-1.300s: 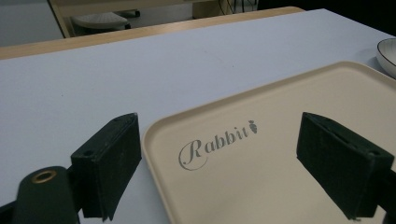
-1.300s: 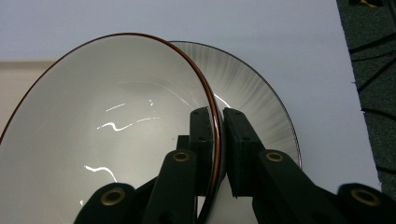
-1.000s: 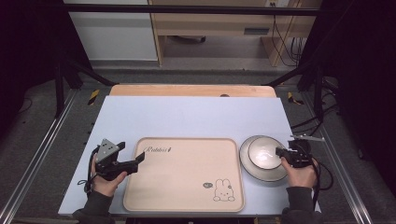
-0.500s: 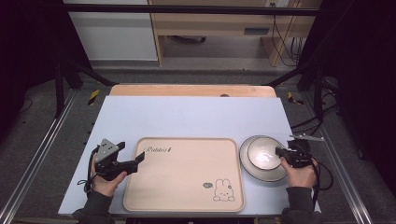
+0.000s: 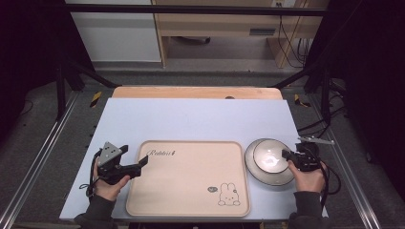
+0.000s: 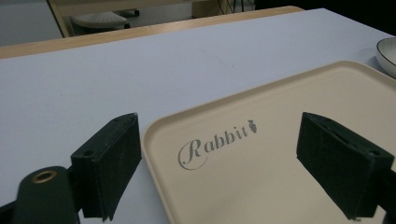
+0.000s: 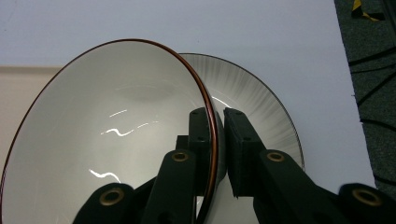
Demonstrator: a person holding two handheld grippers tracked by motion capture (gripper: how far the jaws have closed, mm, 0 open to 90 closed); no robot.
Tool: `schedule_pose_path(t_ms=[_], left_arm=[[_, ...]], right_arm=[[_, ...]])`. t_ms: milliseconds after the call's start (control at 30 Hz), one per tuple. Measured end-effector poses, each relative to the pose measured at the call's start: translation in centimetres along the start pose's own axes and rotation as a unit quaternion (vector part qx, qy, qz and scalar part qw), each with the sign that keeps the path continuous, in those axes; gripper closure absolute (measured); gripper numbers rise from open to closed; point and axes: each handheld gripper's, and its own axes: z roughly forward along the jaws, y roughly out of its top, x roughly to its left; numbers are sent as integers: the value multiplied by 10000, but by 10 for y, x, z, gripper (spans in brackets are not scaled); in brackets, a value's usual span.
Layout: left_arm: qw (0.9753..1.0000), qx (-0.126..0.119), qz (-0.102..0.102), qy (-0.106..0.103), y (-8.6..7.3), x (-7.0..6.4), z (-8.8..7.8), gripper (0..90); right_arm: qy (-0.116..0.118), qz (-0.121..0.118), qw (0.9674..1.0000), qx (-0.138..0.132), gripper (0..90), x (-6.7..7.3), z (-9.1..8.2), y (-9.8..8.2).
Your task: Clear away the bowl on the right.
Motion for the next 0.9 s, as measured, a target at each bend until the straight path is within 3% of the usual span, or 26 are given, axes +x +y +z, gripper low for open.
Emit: schedule_pose_path(t_ms=[267,900], left_arm=[[10000,5,2,-15,0,-1,0,133],[10000,10,15,-36,1,-2,1,133]], right_arm=[[119,56,9999,-28,819,3,-5,1],[345,-130,9992,-171,819,15,-13,5]])
